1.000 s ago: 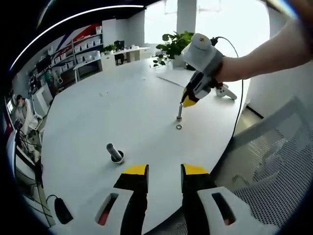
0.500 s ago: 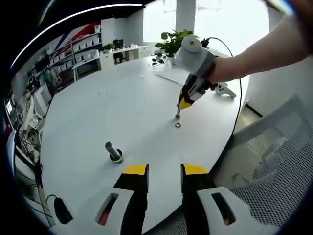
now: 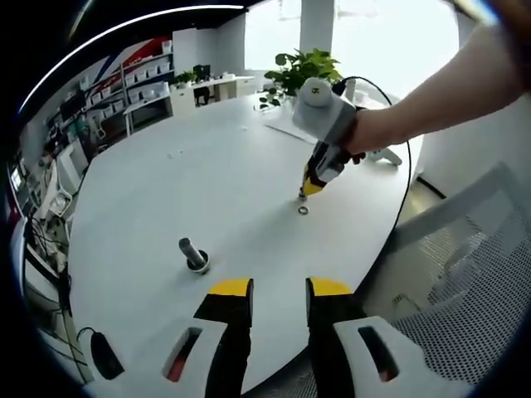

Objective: Place the washer onto the threaded stud by aligning its center hole with the stud, sliding it down to the base, and recovering from edge contact or off-axis alignment until the washer reaches the visible bottom stop.

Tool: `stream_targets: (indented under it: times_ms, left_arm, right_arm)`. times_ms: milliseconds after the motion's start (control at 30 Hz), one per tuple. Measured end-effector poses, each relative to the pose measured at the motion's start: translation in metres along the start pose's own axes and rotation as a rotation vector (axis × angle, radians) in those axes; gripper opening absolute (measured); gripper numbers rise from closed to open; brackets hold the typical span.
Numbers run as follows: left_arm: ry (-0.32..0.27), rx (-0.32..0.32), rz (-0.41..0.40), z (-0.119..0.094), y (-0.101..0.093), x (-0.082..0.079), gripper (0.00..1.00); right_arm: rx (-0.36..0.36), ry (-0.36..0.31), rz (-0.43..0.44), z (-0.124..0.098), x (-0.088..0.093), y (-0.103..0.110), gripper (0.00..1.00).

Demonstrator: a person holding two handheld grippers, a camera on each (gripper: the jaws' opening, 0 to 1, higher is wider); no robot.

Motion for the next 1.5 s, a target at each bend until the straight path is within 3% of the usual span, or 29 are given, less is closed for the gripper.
stream_targets:
  times_ms: [600, 933, 1067, 1500]
  left_arm:
    - [-0.006, 0.011, 0.002, 0.001, -0.003, -0.002, 0.23]
    - [-0.003, 0.022, 0.008, 0.001, -0.006, -0.001, 0.23]
    - [-0.002, 0.024, 0.011, 0.001, -0.006, -0.001, 0.23]
    - [-0.001, 0.041, 0.023, 0.002, -0.011, -0.001, 0.23]
  right_arm:
    - [-0.009, 0.009, 0.03, 0.005, 0.003, 0.001, 0.19]
    - [-0.001, 0.014, 0.057, 0.0, 0.014, -0.005, 0.22]
    - [-0.004, 0.009, 0.116, -0.003, 0.02, -0.007, 0.24]
    - [-0.047, 0.007, 0.111, 0.003, 0.03, 0.025, 0.26]
Point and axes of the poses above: the point that each gripper's makers call its tool centre point, and the gripper's own axes: z roughly forward along the fingers, y roughly to its left, x roughly out of its underside, the point moved 2 cm from there along -z, roughly backward along the fingers, and after that the axes turned 9 degrees about z, right-handed, at the moved point
